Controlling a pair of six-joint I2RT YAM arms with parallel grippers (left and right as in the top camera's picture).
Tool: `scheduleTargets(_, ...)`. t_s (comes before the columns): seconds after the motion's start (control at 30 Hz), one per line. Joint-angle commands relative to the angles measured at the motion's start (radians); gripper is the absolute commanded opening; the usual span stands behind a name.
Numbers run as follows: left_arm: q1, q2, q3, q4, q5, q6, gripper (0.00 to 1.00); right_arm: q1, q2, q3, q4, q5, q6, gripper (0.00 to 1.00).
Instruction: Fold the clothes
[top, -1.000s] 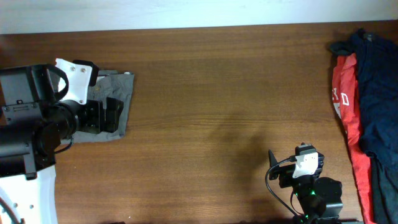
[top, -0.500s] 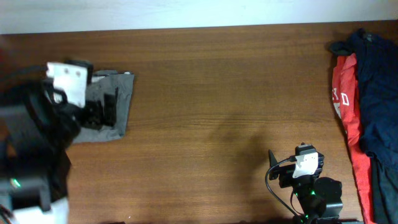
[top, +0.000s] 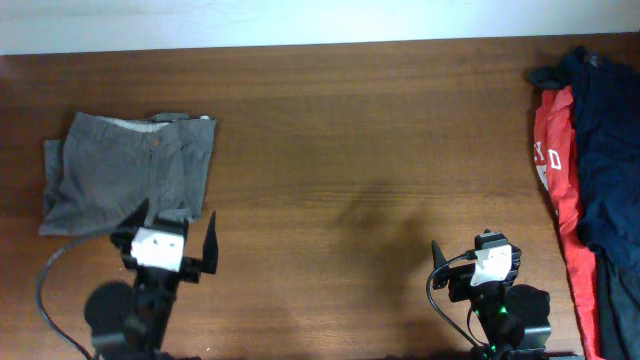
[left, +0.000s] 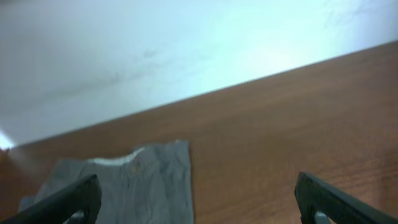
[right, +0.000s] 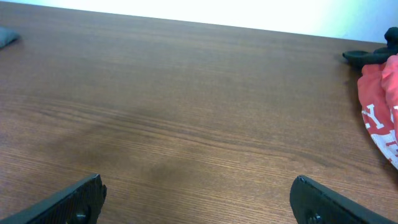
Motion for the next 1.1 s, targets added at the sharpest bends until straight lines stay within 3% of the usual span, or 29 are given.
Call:
scheduleTargets(0.0, -0.006, -0.113, -0.095, 0.039, 0.023, -0.006, 0.99, -0.003, -0.010, -0.007, 0.002, -0.005, 0.007, 0.99)
scheduleTargets(0.17, -0.006, -0.206, -0.204, 0.148, 0.023, -0.006, 0.99, -0.003, -0.010, -0.007, 0.002, -0.005, 0.007, 0.99)
scheduleTargets(0.43, -0.074, -0.327, -0.449, 0.485, 0.022, -0.006, 0.99, -0.003, -0.010, -0.007, 0.002, -0.005, 0.007, 0.99)
scheduleTargets(0.63, -0.095, -0.364, -0.460, 0.422, -0.022, -0.005, 0.99, -0.003, -0.010, -0.007, 0.002, -0.005, 0.007, 0.99)
scheduleTargets(0.9, -0.139, -0.364, -0.460, 0.203, -0.114, -0.005, 0.99, -0.003, -0.010, -0.007, 0.002, -0.005, 0.007, 0.99)
scheduleTargets(1.07, -0.146, -0.363, -0.460, 0.206, -0.117, -0.005, 0.99, -0.003, -0.010, -0.007, 0.002, -0.005, 0.007, 0.99)
